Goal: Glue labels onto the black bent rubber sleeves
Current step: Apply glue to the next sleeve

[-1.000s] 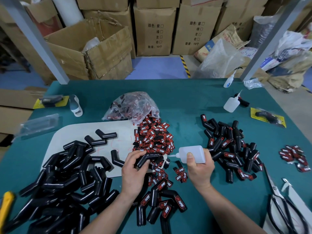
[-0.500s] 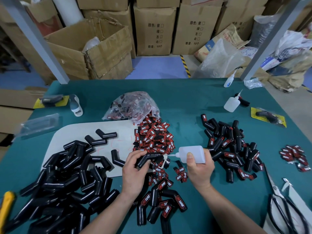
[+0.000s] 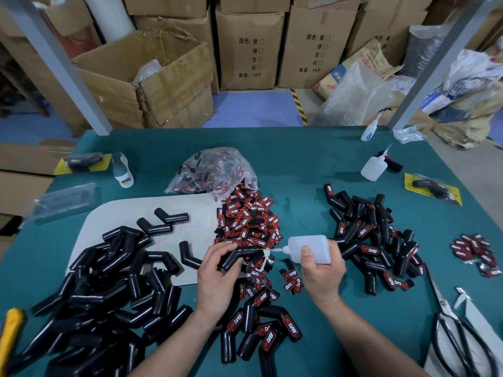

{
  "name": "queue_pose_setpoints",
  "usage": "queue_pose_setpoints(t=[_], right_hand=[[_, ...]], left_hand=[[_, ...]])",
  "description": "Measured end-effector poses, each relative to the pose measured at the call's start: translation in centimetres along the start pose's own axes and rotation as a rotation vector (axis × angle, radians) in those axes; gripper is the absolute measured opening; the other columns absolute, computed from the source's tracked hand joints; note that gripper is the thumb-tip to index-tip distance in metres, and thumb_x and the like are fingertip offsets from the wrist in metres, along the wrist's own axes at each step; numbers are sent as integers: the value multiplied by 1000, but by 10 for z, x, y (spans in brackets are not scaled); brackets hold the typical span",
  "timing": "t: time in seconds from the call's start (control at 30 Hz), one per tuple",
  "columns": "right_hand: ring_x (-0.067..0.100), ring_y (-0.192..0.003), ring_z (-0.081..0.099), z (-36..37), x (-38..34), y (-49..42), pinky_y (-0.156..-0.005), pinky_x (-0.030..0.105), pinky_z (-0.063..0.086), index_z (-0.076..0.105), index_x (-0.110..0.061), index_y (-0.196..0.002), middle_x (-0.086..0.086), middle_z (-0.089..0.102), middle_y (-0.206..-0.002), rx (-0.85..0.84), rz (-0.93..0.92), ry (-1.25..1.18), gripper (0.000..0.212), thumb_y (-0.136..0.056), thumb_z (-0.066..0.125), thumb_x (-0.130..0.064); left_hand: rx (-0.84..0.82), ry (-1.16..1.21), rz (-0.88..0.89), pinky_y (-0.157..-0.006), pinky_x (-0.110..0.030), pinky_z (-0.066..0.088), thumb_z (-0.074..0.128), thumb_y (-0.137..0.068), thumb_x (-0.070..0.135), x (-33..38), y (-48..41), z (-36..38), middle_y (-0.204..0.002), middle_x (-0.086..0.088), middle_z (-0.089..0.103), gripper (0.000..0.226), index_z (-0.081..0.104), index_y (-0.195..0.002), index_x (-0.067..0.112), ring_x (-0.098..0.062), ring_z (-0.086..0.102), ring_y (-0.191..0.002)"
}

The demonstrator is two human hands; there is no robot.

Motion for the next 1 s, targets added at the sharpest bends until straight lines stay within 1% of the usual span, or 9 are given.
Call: queue_pose_setpoints(t=[0.07, 0.17, 0.33, 0.4, 0.5, 0.63, 0.83, 0.93, 1.0], right_hand=[[-8, -62, 55, -1, 1, 0, -50, 9, 39, 53, -19, -82, -15, 54, -67, 6, 6, -2, 24, -78, 62, -40], [-8, -61, 55, -1, 2, 0, -51, 8, 39, 53, -18, -82, -15, 54, -67, 3, 7, -8, 24, -78, 63, -40], [-10, -62, 54, 3, 0, 3, -53, 5, 38, 53, -17, -82, -14, 53, -63, -19, 5, 0, 24, -77, 63, -39], [-11, -61, 53, 3, 0, 4, -53, 4, 37, 53, -16, -82, -14, 53, -63, -18, 5, -1, 26, -78, 63, -40], [-9, -61, 53, 3, 1, 4, -52, 6, 37, 53, -15, -81, -13, 52, -63, -17, 11, 1, 28, -78, 63, -41], [-9, -60, 51, 1, 0, 4, -49, 15, 38, 53, -15, -80, -13, 51, -63, -1, 8, 6, 29, -78, 62, -42], [-6, -60, 52, 0, 1, 4, -47, 19, 39, 52, -16, -80, -13, 52, -64, 7, 11, 15, 29, -78, 62, -43], [-6, -60, 53, 0, 1, 4, -47, 21, 40, 53, -16, -80, -13, 53, -65, 8, 12, 15, 29, -78, 62, -43], [-6, -60, 53, 0, 0, 3, -47, 21, 40, 53, -17, -81, -13, 54, -65, 7, 13, 15, 28, -78, 62, -43]], left_hand=[[-1, -11, 5, -79, -1, 48, 75, -85, -11, -1, 0, 0, -111, 22, 64, 46, 74, -104, 32, 5, 62, -109], [4, -33, 11, -82, -2, 48, 76, -85, -9, -2, -1, -2, -111, 23, 64, 47, 74, -104, 34, 4, 62, -110], [5, -31, 13, -81, -2, 49, 76, -85, -8, -3, -1, -2, -111, 23, 64, 47, 74, -104, 34, 4, 62, -109], [8, -49, 23, -84, -3, 48, 77, -85, -7, -3, -1, -2, -111, 23, 65, 46, 73, -105, 35, 3, 62, -109], [10, -63, 23, -86, -3, 47, 77, -85, -7, -3, -1, -2, -112, 23, 65, 46, 73, -105, 34, 3, 62, -110], [-1, -48, 24, -82, -2, 48, 76, -85, -9, -1, 0, 0, -111, 24, 64, 45, 74, -105, 31, 5, 63, -108], [-16, -52, 16, -82, -4, 50, 76, -85, -9, -1, 1, 2, -110, 26, 64, 43, 74, -105, 29, 5, 62, -108], [-13, -36, 19, -79, -6, 53, 76, -85, -10, -1, 1, 2, -111, 23, 65, 42, 74, -105, 27, 3, 63, -108], [-15, -23, 5, -78, -12, 57, 76, -86, -8, -4, 0, 1, -112, 22, 64, 41, 75, -105, 28, 0, 64, -109]])
Point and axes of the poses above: each hand's wrist, its own y-axis away from the middle knuckle, its own z-axis out of the palm, x = y × z, the point moved 10 cm from there along -y, towards the middle knuckle
